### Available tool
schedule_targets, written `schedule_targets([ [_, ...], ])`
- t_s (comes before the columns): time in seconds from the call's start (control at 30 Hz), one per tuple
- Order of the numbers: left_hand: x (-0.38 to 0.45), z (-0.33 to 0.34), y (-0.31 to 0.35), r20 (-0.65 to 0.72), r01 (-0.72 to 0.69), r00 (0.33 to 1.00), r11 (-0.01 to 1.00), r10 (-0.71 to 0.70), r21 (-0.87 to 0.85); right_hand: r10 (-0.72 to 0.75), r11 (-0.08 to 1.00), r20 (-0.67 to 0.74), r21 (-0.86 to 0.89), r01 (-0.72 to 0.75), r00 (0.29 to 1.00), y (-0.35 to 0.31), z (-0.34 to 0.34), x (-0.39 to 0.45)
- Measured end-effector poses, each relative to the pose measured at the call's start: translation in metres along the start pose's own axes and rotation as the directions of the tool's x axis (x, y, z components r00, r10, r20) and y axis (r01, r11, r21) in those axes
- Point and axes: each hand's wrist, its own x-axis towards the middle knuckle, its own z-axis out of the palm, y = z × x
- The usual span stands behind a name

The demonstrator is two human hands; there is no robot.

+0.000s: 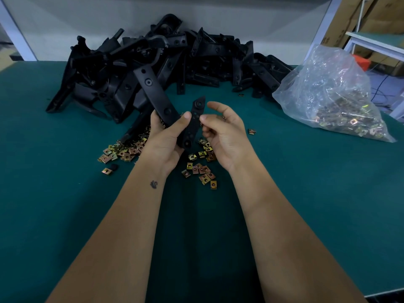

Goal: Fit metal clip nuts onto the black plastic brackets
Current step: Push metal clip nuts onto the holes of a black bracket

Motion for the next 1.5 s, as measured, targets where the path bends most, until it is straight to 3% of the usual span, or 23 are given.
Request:
schedule_targets([
  [0.67, 0.0, -0.001, 0.001, 0.065, 0.044, 0.997, 0.999, -0.043, -0.013, 0.004, 1.0, 0.012, 0.021, -0.004, 1.0, -0.002, 0.004, -0.001],
  [1.07, -0.001, 0.002, -0.004, 0.037, 0.044, 0.998, 0.999, -0.044, -0.002, -0.026, 0.994, -0.008, -0.109, 0.025, 1.0, -0.003, 0.005, -0.002],
  [1.3, 0.001, 0.001, 0.003, -0.074, 0.031, 0.996, 0.974, -0.048, -0.222, -0.038, 0.991, -0.031, -0.132, 0.033, 0.999, -0.006, 0.003, -0.001],
  [1.37, 0.001, -0.002, 0.008, -0.168, -0.002, 0.984, 0.95, -0.053, -0.312, -0.092, 0.927, -0.122, -0.373, 0.04, 0.988, -0.009, -0.002, 0.0],
  [1.43, 0.003, -0.006, 0.012, -0.232, -0.043, 0.972, 0.931, -0.045, -0.362, -0.173, 0.707, -0.17, -0.707, 0.002, 0.97, -0.008, -0.007, -0.001],
  [1.5, 0.004, -0.01, 0.014, -0.245, -0.068, 0.969, 0.917, -0.033, -0.394, -0.193, 0.471, -0.145, -0.881, -0.038, 0.97, -0.005, -0.006, -0.002],
])
